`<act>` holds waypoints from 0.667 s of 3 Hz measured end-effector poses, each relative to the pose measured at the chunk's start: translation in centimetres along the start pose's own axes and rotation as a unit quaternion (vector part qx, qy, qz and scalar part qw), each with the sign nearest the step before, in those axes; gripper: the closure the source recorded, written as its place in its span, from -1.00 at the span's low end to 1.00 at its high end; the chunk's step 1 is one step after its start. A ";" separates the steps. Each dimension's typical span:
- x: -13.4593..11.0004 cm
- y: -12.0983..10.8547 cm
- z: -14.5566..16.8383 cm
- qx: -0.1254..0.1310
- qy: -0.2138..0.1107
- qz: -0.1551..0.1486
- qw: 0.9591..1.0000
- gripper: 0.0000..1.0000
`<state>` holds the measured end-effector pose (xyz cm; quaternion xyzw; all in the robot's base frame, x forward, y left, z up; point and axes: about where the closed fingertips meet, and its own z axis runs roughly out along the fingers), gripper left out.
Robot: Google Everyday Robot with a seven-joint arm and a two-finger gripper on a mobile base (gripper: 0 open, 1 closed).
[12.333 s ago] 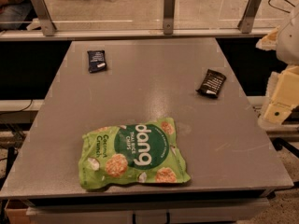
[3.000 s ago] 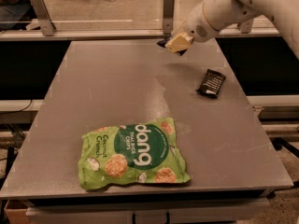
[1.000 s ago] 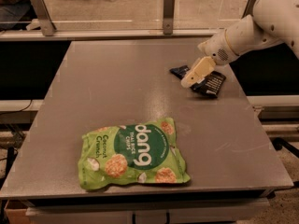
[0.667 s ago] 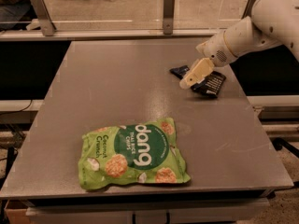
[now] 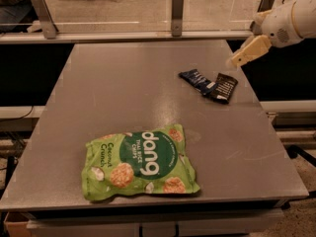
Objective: Move rxbar blueberry near rxbar chocolate
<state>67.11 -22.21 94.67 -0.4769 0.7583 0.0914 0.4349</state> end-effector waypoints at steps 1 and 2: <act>-0.5 -4.6 -7.8 0.077 -0.031 -0.013 0.996 -1.00; -1.7 -7.1 -15.7 0.137 -0.056 -0.035 0.988 -1.00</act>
Offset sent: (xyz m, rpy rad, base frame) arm -0.0657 -0.1845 0.2156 -0.0068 -0.4422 -0.2026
